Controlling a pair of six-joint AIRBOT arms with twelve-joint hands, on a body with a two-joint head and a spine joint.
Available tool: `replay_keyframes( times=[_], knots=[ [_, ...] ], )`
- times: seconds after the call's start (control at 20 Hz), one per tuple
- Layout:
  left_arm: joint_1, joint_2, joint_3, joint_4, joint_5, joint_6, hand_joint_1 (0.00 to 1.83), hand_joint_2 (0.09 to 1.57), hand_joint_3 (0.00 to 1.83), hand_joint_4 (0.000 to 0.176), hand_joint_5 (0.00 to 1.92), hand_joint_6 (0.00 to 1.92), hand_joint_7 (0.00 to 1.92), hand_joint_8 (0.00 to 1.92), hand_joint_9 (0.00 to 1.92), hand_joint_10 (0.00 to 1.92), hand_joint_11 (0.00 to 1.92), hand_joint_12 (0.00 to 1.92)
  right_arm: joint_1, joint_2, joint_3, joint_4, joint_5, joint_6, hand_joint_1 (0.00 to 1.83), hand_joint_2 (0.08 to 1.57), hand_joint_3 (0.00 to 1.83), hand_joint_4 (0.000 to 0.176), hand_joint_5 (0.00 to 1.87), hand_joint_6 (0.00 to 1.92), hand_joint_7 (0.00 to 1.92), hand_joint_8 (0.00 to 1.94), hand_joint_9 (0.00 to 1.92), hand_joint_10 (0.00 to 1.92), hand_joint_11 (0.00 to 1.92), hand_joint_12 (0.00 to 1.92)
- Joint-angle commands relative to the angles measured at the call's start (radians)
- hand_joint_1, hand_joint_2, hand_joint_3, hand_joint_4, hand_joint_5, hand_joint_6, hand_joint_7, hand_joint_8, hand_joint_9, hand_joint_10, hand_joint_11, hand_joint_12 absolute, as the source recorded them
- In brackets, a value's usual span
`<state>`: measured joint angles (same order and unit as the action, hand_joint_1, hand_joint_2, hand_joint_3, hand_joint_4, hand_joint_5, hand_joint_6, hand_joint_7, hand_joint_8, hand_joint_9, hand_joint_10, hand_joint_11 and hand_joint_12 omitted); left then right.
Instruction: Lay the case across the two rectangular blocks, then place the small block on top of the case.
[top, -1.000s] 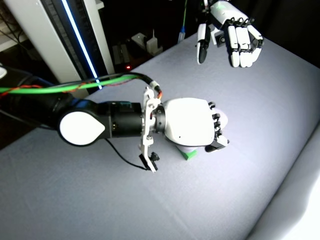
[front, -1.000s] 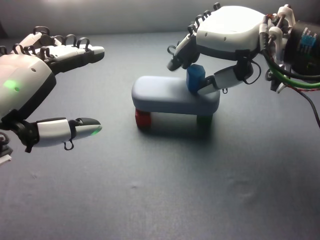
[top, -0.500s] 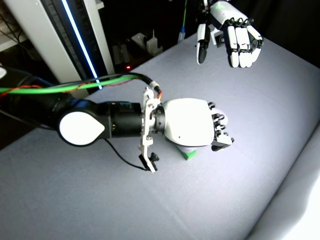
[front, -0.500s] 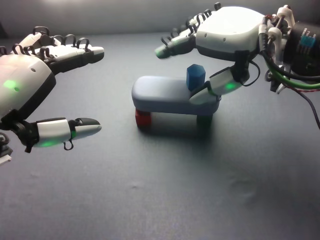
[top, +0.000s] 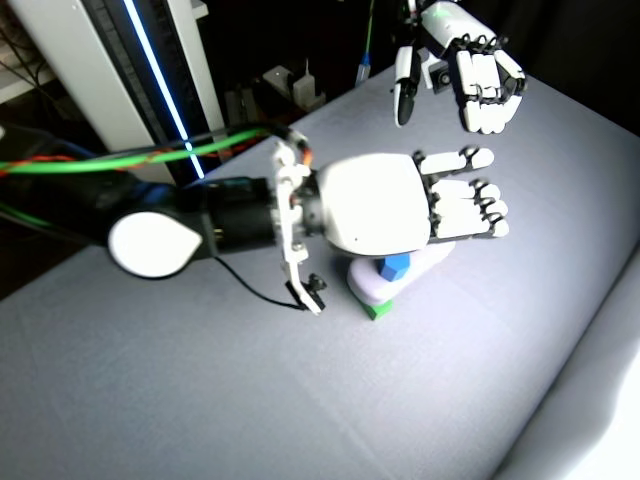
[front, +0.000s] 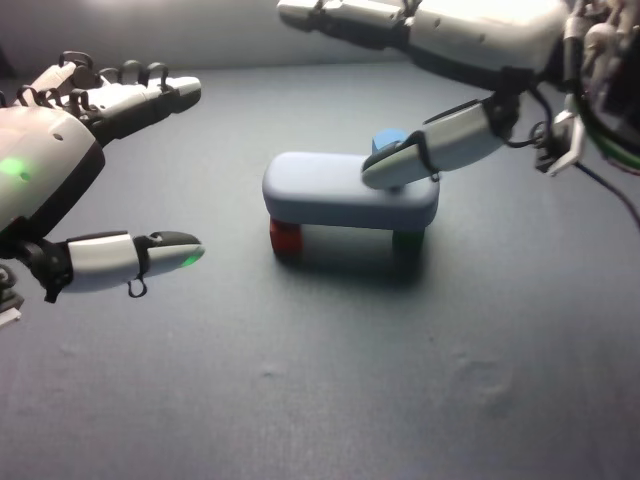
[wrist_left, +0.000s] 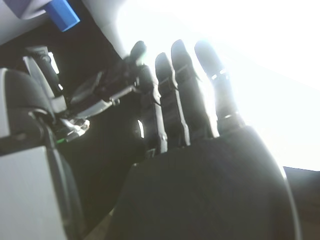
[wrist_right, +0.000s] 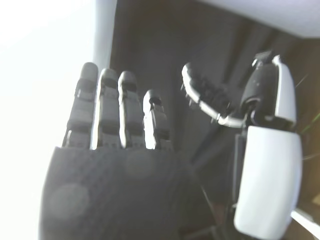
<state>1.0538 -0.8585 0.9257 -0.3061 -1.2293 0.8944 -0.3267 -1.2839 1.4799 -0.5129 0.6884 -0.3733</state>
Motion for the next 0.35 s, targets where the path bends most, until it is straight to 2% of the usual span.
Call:
replay_keyframes(
  times=[0.0, 0.05, 0.1, 0.15, 0.2, 0.25, 0.3],
  knots=[
    [-0.001, 0.011, -0.001, 0.009, -0.148, -0.005, 0.85, 0.95, 0.00, 0.000, 0.32, 0.00, 0.36, 0.00, 0.41, 0.00, 0.00, 1.23, 0.014, 0.022, -0.013, 0.055, 0.145, -0.009, 0.73, 0.87, 0.00, 0.131, 0.04, 0.00, 0.13, 0.00, 0.15, 0.01, 0.00, 0.45],
    [0.002, 0.015, -0.004, 0.009, -0.159, -0.006, 0.87, 0.94, 0.00, 0.000, 0.31, 0.00, 0.34, 0.00, 0.38, 0.00, 0.00, 1.19, 0.006, 0.041, -0.031, 0.071, 0.168, -0.018, 0.80, 0.88, 0.00, 0.128, 0.04, 0.00, 0.13, 0.00, 0.15, 0.01, 0.00, 0.43],
    [0.008, 0.022, -0.010, 0.009, -0.181, -0.007, 0.88, 0.95, 0.00, 0.000, 0.27, 0.00, 0.31, 0.00, 0.36, 0.00, 0.00, 1.18, -0.020, 0.077, -0.060, 0.098, 0.209, -0.028, 0.80, 0.91, 0.01, 0.098, 0.06, 0.00, 0.14, 0.00, 0.16, 0.00, 0.00, 0.35],
    [0.018, 0.028, -0.015, 0.007, -0.210, -0.015, 0.89, 0.95, 0.00, 0.026, 0.24, 0.00, 0.28, 0.00, 0.32, 0.00, 0.00, 1.18, -0.064, 0.114, -0.090, 0.141, 0.272, -0.036, 0.82, 0.93, 0.01, 0.090, 0.08, 0.00, 0.15, 0.00, 0.15, 0.00, 0.00, 0.24],
    [0.044, 0.035, -0.016, -0.001, -0.262, -0.055, 0.90, 0.96, 0.00, 0.047, 0.20, 0.00, 0.24, 0.00, 0.29, 0.00, 0.00, 1.15, -0.161, 0.176, -0.141, 0.232, 0.384, -0.042, 0.82, 0.92, 0.00, 0.077, 0.09, 0.00, 0.16, 0.00, 0.16, 0.00, 0.00, 0.25],
    [0.067, 0.040, -0.016, -0.013, -0.312, -0.085, 0.89, 0.97, 0.01, 0.042, 0.14, 0.00, 0.19, 0.00, 0.24, 0.00, 0.00, 1.19, -0.248, 0.214, -0.180, 0.302, 0.466, -0.043, 0.81, 0.91, 0.00, 0.059, 0.12, 0.00, 0.18, 0.00, 0.22, 0.01, 0.00, 0.44],
    [0.081, 0.041, -0.016, -0.020, -0.341, -0.106, 0.82, 0.94, 0.00, 0.057, 0.08, 0.00, 0.12, 0.00, 0.20, 0.00, 0.00, 1.24, -0.295, 0.225, -0.195, 0.347, 0.523, -0.043, 0.78, 0.95, 0.00, 0.028, 0.14, 0.00, 0.21, 0.00, 0.27, 0.01, 0.00, 0.70]
  ],
)
